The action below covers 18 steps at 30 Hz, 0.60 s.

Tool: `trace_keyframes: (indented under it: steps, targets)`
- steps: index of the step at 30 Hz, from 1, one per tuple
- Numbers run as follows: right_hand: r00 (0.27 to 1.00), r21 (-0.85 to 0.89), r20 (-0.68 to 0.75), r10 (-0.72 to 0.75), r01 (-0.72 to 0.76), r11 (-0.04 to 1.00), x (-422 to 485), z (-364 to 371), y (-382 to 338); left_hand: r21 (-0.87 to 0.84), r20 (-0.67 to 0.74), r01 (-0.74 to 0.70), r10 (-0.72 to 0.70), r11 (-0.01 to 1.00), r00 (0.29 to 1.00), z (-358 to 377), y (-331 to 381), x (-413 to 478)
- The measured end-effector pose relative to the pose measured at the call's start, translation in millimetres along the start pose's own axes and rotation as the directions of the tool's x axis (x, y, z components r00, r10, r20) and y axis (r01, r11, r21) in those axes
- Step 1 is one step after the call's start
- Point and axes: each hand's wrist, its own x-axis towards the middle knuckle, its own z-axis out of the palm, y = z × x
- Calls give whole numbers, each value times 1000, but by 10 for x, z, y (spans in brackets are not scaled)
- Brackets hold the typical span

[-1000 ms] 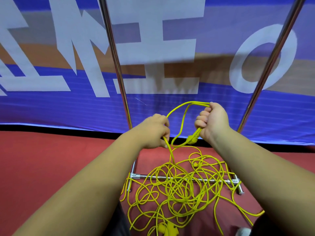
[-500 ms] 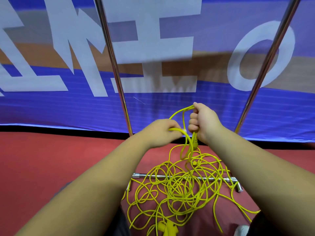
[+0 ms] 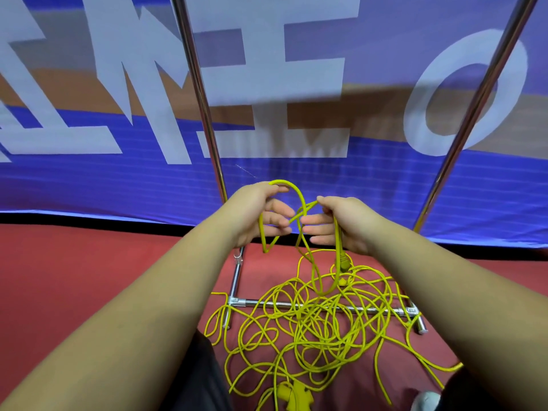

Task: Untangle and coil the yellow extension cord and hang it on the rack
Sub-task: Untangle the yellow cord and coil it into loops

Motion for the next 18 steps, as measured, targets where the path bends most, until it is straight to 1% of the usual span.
trace_keyframes:
  steps: [2,3,5,6,7,8,10,11,12,13,14,16,18]
  targets:
    - [999,22,33,29,-30,999,18,22,16,9,43,-43,43,999,998,70,-20,-7]
    - [999,23,42,34,-35,999,34,24,22,52,61,-75,71,996,996,89,-35,6]
    - [998,22,53,36,-37,999,62,17,20,180,100,-151,134,972,986,91,-60,29]
    - [998,21,47,33,-34,999,76,13,15,280,115,-194,168,940,979,76,-58,30]
    - [999,10,24,28,-28,1000,78,9,11,398,128,-241,206,885,970,44,-50,23]
    - [1000,-20,-15,19,-19,1000,75,6,10,521,144,-279,239,806,960,4,-35,10]
    - [993,-156,-111,-28,10,988,72,-5,20,710,197,-338,287,618,937,-111,-33,31]
    - [988,-224,-139,-60,28,974,75,-21,27,789,241,-367,302,493,923,-171,-37,44]
    - [985,-260,-149,-91,49,964,75,-32,27,855,288,-385,299,347,910,-236,-59,79]
    - [982,-266,-147,-120,78,961,76,-44,16,900,322,-380,265,213,909,-288,-85,115]
    - [978,-259,-142,-155,114,959,77,-53,-5,929,320,-350,211,122,923,-328,-115,133]
    - [964,-275,-134,-232,189,943,60,-59,-75,966,250,-255,99,33,963,-366,-194,153]
    - [946,-269,-124,-299,258,928,26,-50,-152,984,175,-176,52,17,983,-356,-254,177]
